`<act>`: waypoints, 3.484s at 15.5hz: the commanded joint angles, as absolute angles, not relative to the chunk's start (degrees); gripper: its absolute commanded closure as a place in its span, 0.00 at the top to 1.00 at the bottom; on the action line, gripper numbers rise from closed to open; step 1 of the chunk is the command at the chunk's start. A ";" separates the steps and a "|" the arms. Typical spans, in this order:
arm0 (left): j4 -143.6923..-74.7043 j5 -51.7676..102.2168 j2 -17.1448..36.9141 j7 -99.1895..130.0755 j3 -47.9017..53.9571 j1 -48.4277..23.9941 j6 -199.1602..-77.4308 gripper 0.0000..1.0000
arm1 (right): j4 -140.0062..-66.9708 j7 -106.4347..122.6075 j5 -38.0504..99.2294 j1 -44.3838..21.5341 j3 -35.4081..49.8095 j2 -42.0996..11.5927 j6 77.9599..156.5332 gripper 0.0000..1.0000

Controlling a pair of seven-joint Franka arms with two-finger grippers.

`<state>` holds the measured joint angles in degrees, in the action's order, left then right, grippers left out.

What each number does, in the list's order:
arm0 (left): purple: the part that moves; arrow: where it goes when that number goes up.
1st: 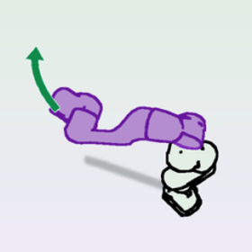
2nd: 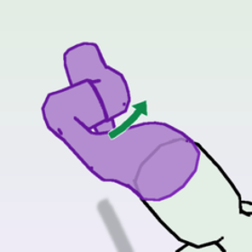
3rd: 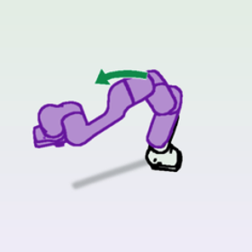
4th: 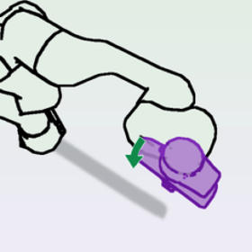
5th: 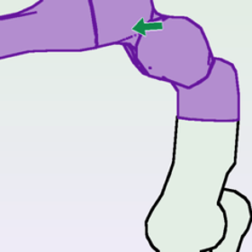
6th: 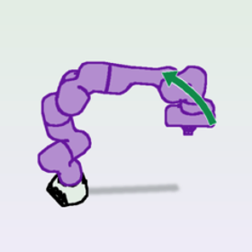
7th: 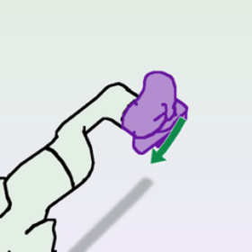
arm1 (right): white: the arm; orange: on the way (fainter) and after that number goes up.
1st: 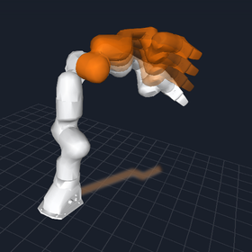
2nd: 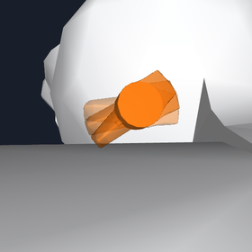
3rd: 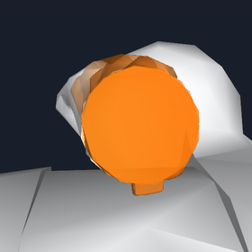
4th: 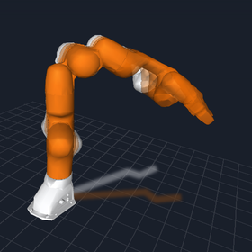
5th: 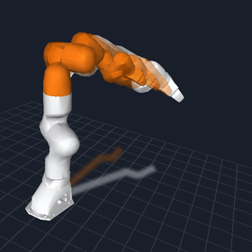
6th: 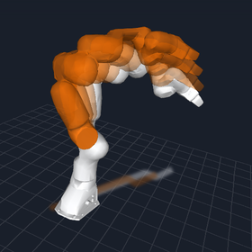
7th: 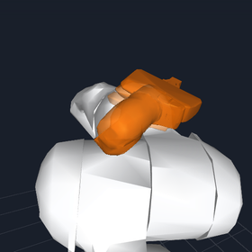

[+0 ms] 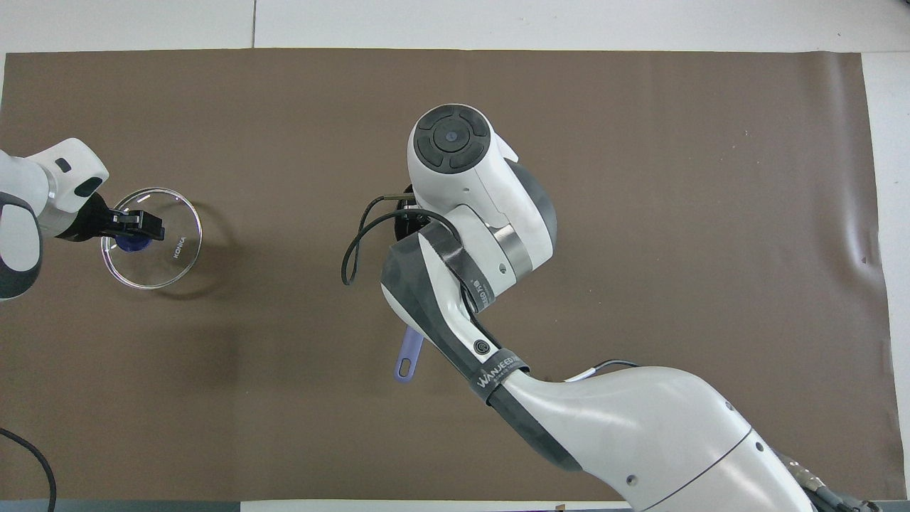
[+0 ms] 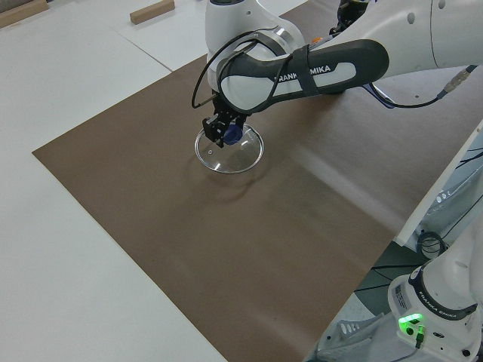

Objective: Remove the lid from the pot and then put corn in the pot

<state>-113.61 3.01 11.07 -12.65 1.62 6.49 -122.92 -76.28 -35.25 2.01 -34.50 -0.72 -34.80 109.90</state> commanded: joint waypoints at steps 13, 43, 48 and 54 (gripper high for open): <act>-120.15 1.85 10.02 -16.16 1.93 7.21 -129.90 0.00 | -79.10 -35.96 -0.96 -30.08 -2.89 -26.84 106.63 1.00; -94.39 -0.79 -1.58 -1.23 -3.25 -7.56 -86.84 1.00 | -91.41 1.58 -0.88 -1.93 -5.89 -1.32 86.66 1.00; -94.66 -0.62 -1.93 -1.23 -2.73 -6.51 -86.84 1.00 | -91.41 2.11 -0.09 -2.02 -5.80 -1.23 87.36 1.00; -95.27 -0.53 -2.11 -1.41 -2.72 -6.59 -87.28 1.00 | -91.41 2.11 -0.18 -2.55 -5.36 -1.05 87.71 1.00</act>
